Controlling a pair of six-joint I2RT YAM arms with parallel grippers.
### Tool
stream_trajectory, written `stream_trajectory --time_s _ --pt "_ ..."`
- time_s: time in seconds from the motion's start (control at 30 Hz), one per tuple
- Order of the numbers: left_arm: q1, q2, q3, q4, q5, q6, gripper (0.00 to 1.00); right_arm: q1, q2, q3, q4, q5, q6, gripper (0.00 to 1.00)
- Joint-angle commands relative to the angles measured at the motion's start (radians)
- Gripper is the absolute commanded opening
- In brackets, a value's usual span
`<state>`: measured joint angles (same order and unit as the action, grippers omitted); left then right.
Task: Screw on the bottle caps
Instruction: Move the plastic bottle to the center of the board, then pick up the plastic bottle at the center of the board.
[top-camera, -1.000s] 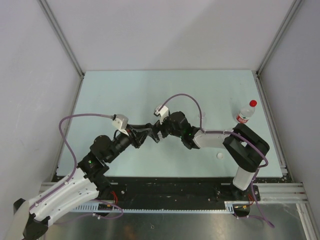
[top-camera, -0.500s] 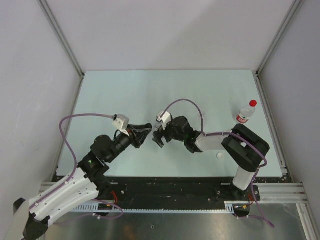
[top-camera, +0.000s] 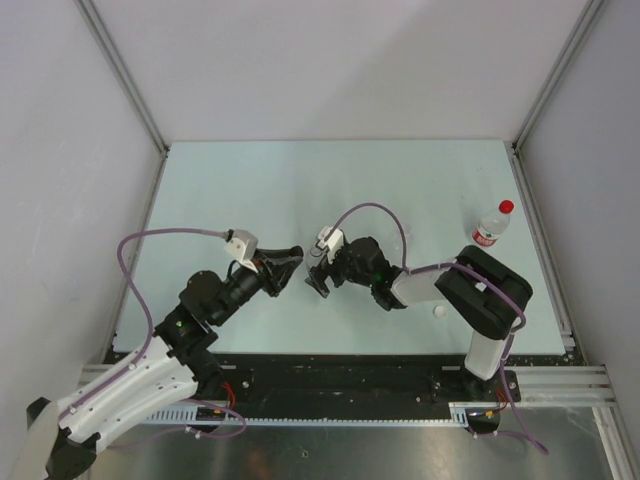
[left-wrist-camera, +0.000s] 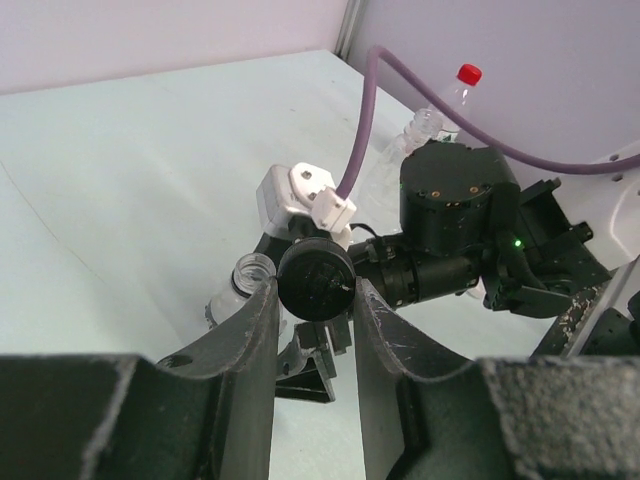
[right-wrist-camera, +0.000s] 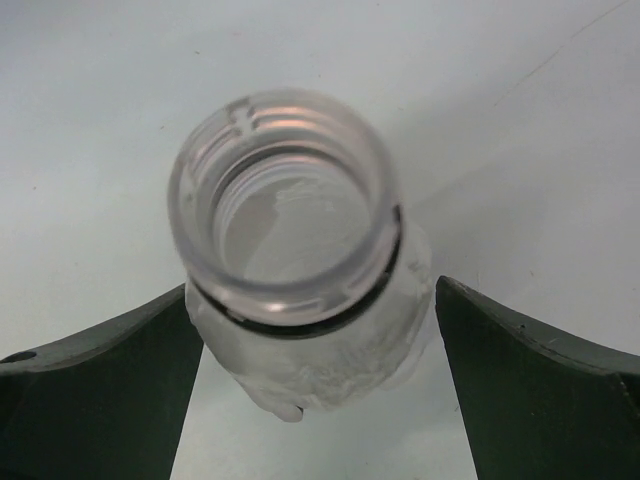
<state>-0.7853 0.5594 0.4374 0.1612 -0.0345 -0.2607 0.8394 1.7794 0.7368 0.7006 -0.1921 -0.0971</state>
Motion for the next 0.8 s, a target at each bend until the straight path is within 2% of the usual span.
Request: stream_trajectory --time_s 0.0,0.37,0.77 --pt "-0.005 -0.021 0.023 0.021 -0.008 0.028 0.16 0.004 0.040 -0.004 0.088 0.003 -0.033 0.98" --pt "-0.005 -0.075 -0.004 0.021 -0.028 0.025 0.16 -0.001 0.117 -0.016 0.239 0.016 -0.034 0.94" --pt "-0.004 -0.063 0.004 0.020 -0.063 0.004 0.16 -0.008 0.200 -0.016 0.373 -0.015 -0.047 0.88"
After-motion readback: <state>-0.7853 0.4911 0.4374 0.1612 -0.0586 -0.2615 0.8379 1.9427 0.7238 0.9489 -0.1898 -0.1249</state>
